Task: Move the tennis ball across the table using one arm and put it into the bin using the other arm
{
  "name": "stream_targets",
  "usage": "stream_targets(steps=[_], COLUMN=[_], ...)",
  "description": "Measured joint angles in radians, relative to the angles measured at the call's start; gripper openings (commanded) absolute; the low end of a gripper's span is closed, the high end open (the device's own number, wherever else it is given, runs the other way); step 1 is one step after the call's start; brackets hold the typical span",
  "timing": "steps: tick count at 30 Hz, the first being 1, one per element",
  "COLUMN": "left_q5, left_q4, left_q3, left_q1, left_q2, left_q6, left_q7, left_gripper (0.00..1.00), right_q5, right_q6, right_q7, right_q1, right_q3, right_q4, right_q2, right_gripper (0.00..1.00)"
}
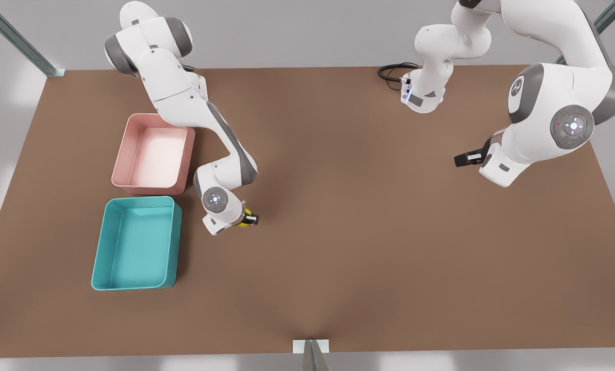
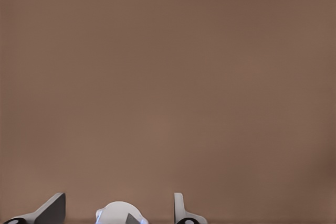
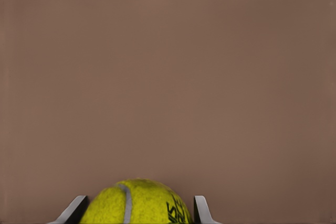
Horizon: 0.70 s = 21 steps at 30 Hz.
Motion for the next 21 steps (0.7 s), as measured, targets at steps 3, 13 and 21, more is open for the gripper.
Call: stream_targets(steps=[3,13,21], left_q5=[0.0,0.001,0.001], left_q4=[0.0,0.001,0.001], left_q3=[0.0,0.003,0.003], left_q1=[0.001,0.005,0.005], left_q2=[0.001,0.009,0.01], left_q6=[0.001,0.012,0.019], left_q7=[-0.001,-0.004,-0.004], left_gripper=[1.0,1.0,1.0], right_q5=[-0.004,-0.088,-0.101], right_q6=[-0.063,-0.358,-0.402], right_q7=[-0.039,-0.322,-0.531], right_q1=[-0.084,-0.272,-0.335], right_q3=[-0.003,-0.19,-0.192], right_q4=[0.085,0.318,0.32], right_q2=[-0.033,-0.042,0.044], right_gripper=[0.69,0.68,1.0])
